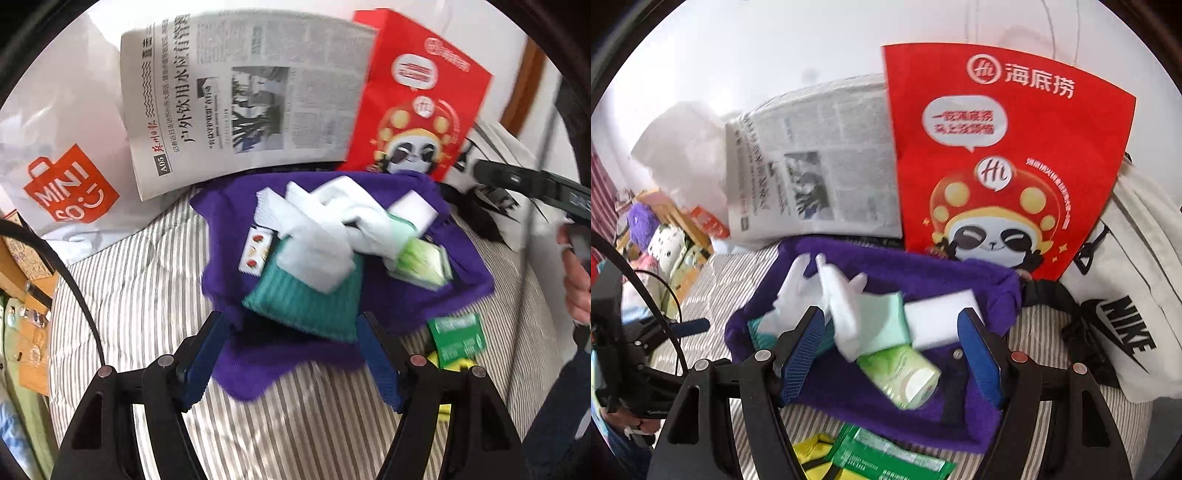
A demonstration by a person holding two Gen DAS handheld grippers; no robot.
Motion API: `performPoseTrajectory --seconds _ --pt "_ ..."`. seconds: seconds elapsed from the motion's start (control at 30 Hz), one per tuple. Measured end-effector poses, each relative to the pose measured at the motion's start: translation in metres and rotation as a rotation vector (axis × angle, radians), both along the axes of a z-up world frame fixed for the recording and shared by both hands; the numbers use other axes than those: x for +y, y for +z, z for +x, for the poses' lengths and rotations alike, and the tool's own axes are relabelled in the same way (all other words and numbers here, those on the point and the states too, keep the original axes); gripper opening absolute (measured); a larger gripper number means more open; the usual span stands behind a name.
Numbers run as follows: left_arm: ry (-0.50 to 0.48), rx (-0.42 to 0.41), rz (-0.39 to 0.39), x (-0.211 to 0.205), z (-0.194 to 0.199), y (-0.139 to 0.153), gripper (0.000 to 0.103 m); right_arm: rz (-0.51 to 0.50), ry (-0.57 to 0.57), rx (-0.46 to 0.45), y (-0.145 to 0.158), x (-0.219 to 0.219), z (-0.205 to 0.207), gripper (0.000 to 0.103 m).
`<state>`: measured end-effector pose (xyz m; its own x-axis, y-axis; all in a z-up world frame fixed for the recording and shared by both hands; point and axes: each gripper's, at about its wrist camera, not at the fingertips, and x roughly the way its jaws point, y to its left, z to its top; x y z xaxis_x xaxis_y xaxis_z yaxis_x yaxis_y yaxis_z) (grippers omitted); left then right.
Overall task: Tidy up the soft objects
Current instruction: 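Open both grippers to release the glove, sock and wipe onto the towel, then move the right gripper to the green wipe packet and grasp it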
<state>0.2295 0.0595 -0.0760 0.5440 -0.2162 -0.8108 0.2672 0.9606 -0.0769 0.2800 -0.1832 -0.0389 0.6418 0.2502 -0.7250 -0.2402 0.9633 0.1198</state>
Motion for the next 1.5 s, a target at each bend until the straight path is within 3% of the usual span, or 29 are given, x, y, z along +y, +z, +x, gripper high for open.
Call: performPoseTrajectory --seconds 0.3,0.53,0.7,0.83,0.97,1.1,1.2,1.27,1.33,1.43,1.5 --pt "-0.039 0.013 -0.026 -0.017 -0.045 -0.022 0.071 -0.075 -0.002 0.030 -0.039 0.000 -0.072 0.074" --pt "-0.029 0.069 -0.084 -0.015 -0.087 -0.052 0.071 -0.155 0.032 0.105 -0.094 -0.014 -0.117 0.074" --pt "-0.032 0.087 -0.120 -0.015 -0.103 -0.058 0.071 -0.186 0.060 0.100 -0.117 -0.014 -0.119 0.075" --pt "-0.033 0.093 -0.132 -0.016 -0.107 -0.057 0.071 -0.155 0.097 0.093 -0.125 -0.013 -0.111 0.085" --pt "-0.041 0.087 -0.140 -0.015 -0.113 -0.056 0.071 -0.194 0.100 0.098 -0.133 -0.001 -0.097 0.085" --pt "-0.026 0.100 -0.146 -0.012 -0.114 -0.059 0.071 -0.170 0.103 0.110 -0.140 0.007 -0.087 0.085" --pt "-0.015 0.105 -0.147 -0.008 -0.116 -0.061 0.071 -0.158 0.120 0.102 -0.139 0.011 -0.089 0.073" --pt "-0.013 0.105 -0.152 -0.006 -0.117 -0.062 0.071 -0.145 0.137 0.107 -0.133 0.011 -0.094 0.048" --pt "-0.006 0.109 -0.156 -0.003 -0.118 -0.064 0.071 -0.144 0.156 0.117 -0.129 0.012 -0.098 0.033" --pt "0.001 0.118 -0.166 -0.001 -0.116 -0.067 0.071 -0.208 0.177 0.106 -0.129 0.017 -0.103 0.032" --pt "-0.003 0.121 -0.174 -0.001 -0.116 -0.068 0.071 -0.255 0.183 0.077 -0.128 0.020 -0.106 0.040"
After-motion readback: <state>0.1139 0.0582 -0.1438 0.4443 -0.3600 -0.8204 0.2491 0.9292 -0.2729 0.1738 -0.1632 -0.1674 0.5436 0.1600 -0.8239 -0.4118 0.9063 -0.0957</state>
